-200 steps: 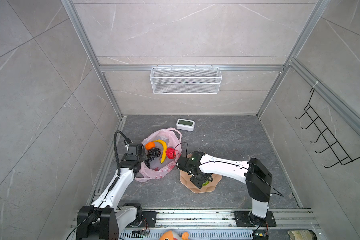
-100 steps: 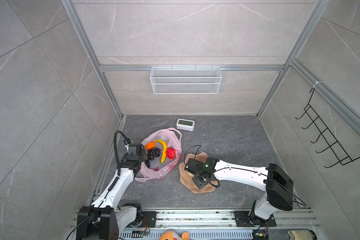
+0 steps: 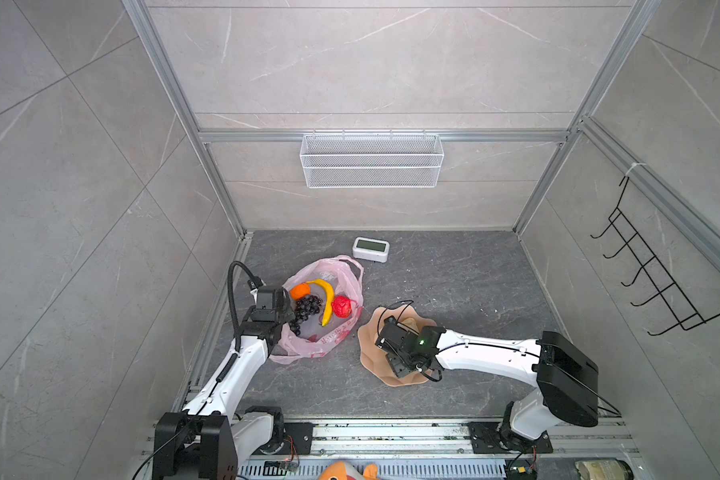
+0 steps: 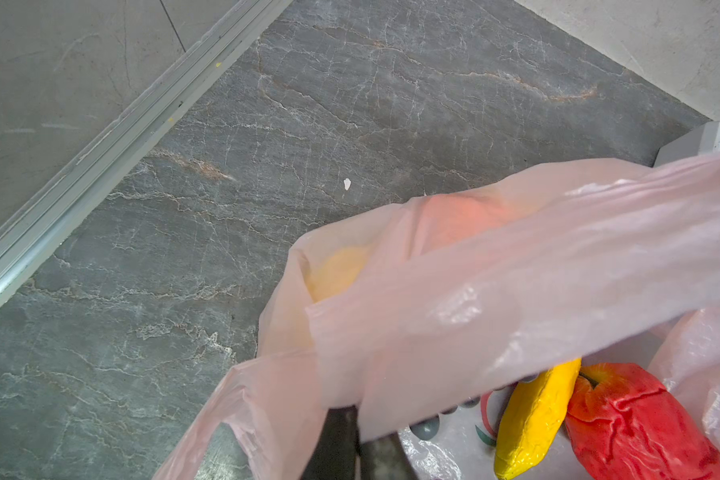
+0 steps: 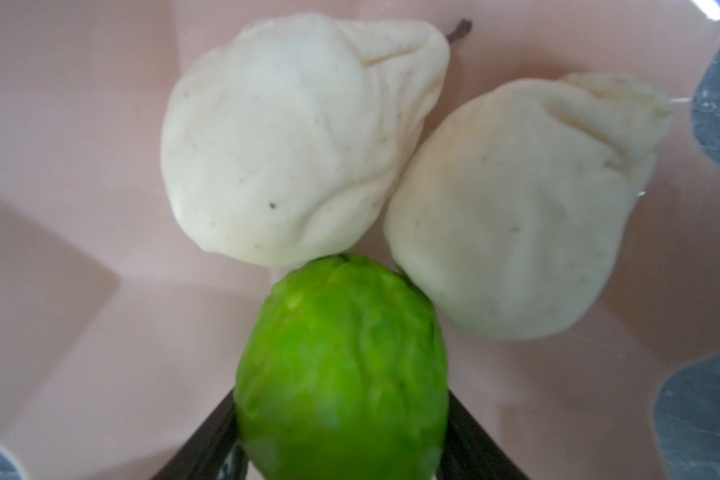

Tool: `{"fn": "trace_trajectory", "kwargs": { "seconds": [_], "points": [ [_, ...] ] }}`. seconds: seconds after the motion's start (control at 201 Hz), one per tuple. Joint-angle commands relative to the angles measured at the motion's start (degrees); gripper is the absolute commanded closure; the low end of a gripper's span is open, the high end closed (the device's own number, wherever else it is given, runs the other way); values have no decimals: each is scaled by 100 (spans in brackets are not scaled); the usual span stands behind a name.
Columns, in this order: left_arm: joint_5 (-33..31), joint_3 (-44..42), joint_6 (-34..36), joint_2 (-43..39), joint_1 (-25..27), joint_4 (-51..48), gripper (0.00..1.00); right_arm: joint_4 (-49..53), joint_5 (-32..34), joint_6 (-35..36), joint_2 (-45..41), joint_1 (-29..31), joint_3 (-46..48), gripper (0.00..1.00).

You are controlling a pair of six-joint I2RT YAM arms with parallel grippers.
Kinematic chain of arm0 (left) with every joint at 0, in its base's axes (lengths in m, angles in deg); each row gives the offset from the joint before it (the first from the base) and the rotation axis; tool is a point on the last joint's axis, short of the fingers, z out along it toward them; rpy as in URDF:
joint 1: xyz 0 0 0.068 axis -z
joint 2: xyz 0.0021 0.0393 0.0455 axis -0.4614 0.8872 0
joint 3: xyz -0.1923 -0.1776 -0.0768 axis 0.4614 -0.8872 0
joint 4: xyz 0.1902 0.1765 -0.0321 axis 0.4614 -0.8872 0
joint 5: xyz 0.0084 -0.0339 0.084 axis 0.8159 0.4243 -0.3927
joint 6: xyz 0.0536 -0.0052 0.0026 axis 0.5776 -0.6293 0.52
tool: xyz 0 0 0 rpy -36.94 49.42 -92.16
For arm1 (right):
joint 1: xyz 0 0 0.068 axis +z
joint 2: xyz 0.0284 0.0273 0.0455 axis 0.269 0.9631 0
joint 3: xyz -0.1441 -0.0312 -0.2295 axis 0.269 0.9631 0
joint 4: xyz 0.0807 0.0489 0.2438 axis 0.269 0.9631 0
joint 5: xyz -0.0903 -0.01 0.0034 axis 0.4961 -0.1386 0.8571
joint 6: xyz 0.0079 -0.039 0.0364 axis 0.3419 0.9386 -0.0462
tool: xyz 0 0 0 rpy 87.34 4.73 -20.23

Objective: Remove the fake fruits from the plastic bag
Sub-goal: 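Carry the green fruit to the peach bowl and lower it beside the pears, then release the green fruit and move the right gripper back over the bag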

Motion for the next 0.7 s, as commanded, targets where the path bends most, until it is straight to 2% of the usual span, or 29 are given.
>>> {"fn": "trace_trajectory", "kwargs": {
  "seconds": [0.0,0.284,0.548,0.692],
  "points": [
    [-4,-24,119,-4,4,69,100,-88,227,-144,-157,29,28,31],
    [25,-38,107,-31,7,77,100,129,267,-81,-276,29,-154,21],
    [379,-57,-28,4,8,147,100,553,401,117,-728,28,-747,19],
    [468,-125,-125,-13,13,162,100,200,374,330,-652,24,-1270,19]
  ]
}}
